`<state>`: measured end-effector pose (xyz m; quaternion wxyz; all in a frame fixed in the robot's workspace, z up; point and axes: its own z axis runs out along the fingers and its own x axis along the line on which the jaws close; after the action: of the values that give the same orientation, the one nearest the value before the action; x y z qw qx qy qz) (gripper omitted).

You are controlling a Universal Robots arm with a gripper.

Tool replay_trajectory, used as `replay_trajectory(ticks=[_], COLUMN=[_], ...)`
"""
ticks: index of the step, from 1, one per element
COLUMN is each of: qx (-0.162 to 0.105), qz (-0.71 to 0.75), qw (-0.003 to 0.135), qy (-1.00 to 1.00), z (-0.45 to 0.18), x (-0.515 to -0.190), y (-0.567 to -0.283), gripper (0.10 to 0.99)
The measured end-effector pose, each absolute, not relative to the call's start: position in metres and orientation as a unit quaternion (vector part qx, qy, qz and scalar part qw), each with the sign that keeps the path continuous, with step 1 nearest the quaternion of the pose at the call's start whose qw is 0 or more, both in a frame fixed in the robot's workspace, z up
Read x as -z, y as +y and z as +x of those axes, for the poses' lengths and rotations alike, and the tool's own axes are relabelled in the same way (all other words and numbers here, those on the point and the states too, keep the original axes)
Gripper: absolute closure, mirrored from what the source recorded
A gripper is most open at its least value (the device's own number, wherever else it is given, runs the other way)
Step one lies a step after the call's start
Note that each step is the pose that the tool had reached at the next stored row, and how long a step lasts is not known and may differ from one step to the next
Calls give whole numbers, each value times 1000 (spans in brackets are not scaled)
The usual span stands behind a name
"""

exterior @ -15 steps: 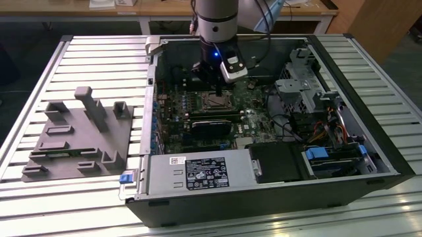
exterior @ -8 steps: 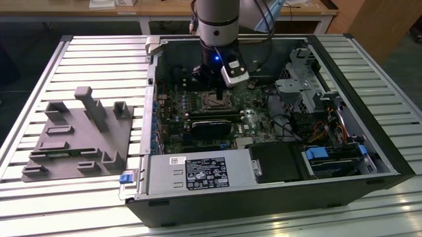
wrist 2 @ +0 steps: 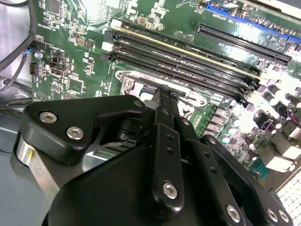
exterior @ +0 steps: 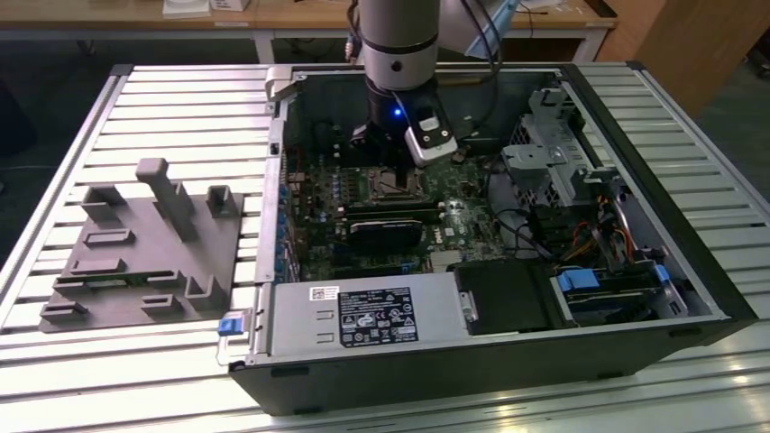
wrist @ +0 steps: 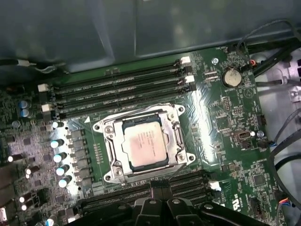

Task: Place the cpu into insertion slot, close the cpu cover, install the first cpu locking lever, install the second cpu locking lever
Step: 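Install the second cpu locking lever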

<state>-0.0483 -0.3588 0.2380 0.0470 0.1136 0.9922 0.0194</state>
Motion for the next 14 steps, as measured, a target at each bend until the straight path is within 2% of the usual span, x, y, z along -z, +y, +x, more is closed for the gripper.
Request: replay_trajectory(ticks=[14], qx=[-19], qz=[97], qw=[45], qy=[994], z=[-57], x=[-228], y=[-366], gripper=[980])
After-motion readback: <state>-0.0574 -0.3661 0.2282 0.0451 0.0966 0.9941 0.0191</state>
